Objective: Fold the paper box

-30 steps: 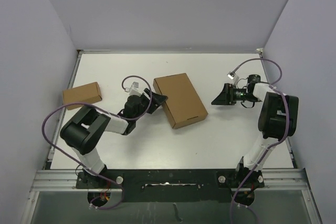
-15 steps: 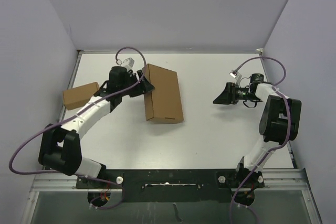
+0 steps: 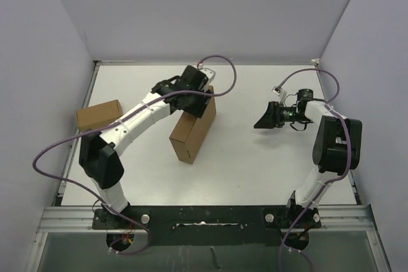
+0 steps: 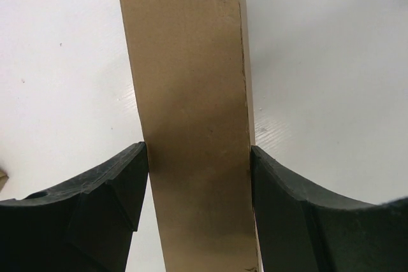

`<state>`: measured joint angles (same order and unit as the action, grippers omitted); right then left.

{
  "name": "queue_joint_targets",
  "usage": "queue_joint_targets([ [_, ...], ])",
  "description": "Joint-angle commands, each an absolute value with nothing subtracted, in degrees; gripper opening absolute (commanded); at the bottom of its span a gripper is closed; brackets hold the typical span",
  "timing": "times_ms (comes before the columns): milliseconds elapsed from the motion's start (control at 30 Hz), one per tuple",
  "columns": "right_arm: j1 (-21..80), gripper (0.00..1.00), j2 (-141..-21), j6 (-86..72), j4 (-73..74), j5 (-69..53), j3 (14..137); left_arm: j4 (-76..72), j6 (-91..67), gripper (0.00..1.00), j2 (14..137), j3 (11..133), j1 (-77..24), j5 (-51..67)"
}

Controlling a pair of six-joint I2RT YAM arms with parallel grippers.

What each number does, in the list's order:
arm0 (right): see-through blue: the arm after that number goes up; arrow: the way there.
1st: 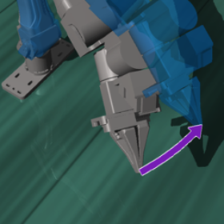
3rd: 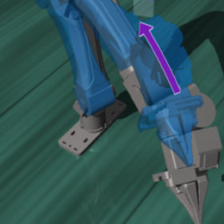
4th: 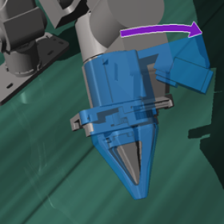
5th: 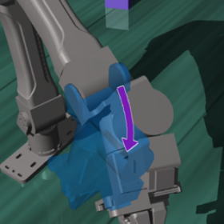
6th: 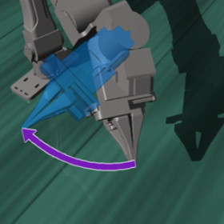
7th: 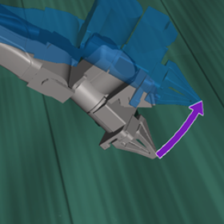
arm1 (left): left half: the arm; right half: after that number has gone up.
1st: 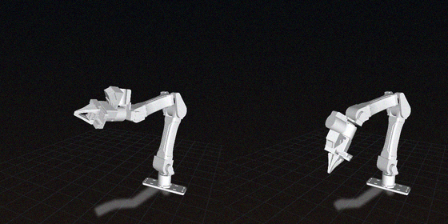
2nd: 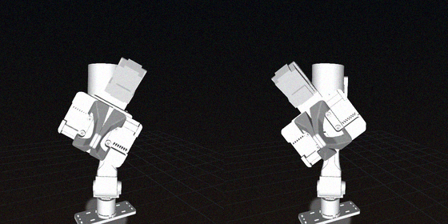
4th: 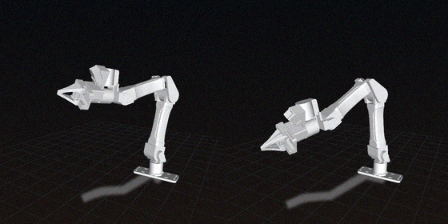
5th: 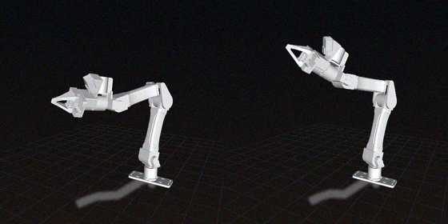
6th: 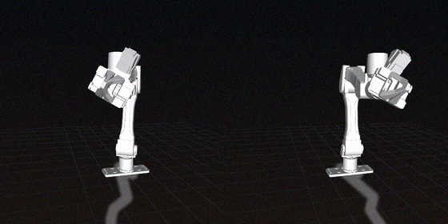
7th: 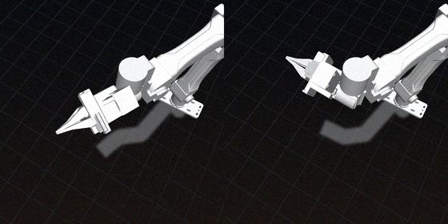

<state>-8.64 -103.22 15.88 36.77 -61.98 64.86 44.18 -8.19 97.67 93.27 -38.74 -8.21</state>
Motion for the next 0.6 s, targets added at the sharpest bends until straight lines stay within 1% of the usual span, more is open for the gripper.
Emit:
queue_joint_targets([
  [0,-8.79,0.63,-102.98,15.74,36.61,-62.43,65.0,52.19,-3.46,0.47,105.45,101.98,-44.08,-18.79],
  [67,-8.79,0.63,-103.14,15.66,36.49,-62.32,64.87,53.4,-3.44,0.51,107.93,104.84,-46.15,-18.82],
  [100,-8.79,0.63,-103.25,15.57,36.41,-62.36,64.86,53.88,-3.49,0.56,109.33,106.16,-47.56,-18.53],
  [133,-8.75,0.63,-103.34,15.53,36.39,-62.35,64.83,54.45,-3.76,0.64,110.79,108.19,-49.11,-17.59],
  [200,-8.78,0.63,-103.44,15.56,36.43,-62.38,64.81,54.87,-4.12,0.71,111.69,110.1,-50.37,-16.73],
  [367,-8.79,0.63,-103.51,15.56,36.37,-62.27,64.8,51.44,-7.34,0.82,110.54,110.1,-52.17,-9.83],
  [467,-8.79,0.63,-103.57,15.64,36.39,-62.22,64.82,46.26,-9.9,0.9,107.79,107.48,-52.21,-3.43],
  [567,-8.79,0.63,-103.52,15.78,36.6,-62.13,64.93,40.57,-12.6,0.96,104.45,104.18,-52.25,2.72],
])
